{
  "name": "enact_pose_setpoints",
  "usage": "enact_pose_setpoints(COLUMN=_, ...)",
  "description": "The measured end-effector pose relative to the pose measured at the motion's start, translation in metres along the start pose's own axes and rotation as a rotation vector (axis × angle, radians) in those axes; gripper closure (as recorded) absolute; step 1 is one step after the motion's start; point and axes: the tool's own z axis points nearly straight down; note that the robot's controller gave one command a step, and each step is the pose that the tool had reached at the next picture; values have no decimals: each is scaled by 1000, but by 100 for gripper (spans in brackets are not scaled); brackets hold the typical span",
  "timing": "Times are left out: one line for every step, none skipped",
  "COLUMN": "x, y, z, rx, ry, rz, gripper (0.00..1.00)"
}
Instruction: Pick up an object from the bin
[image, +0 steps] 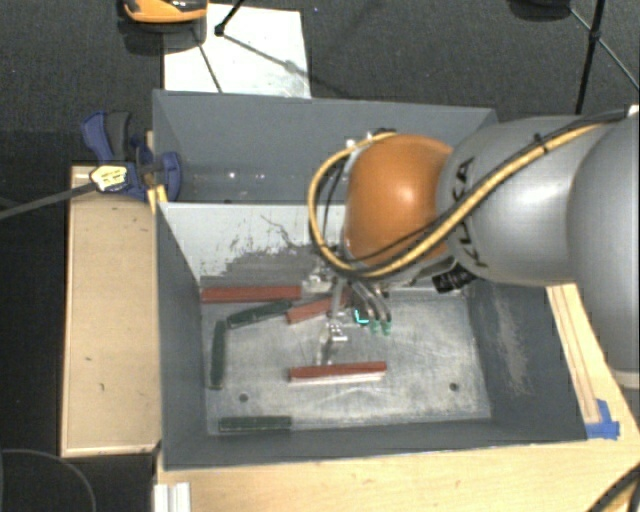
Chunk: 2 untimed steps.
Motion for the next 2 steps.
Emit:
enact_pose_setpoints(x=-2, y=-1, z=-5, rx=-1, ry=-8, rz=3, gripper=0)
enact_pose_setpoints(x=5, y=-2, z=80, rx=-4, ry=-16, rz=82, gripper=100)
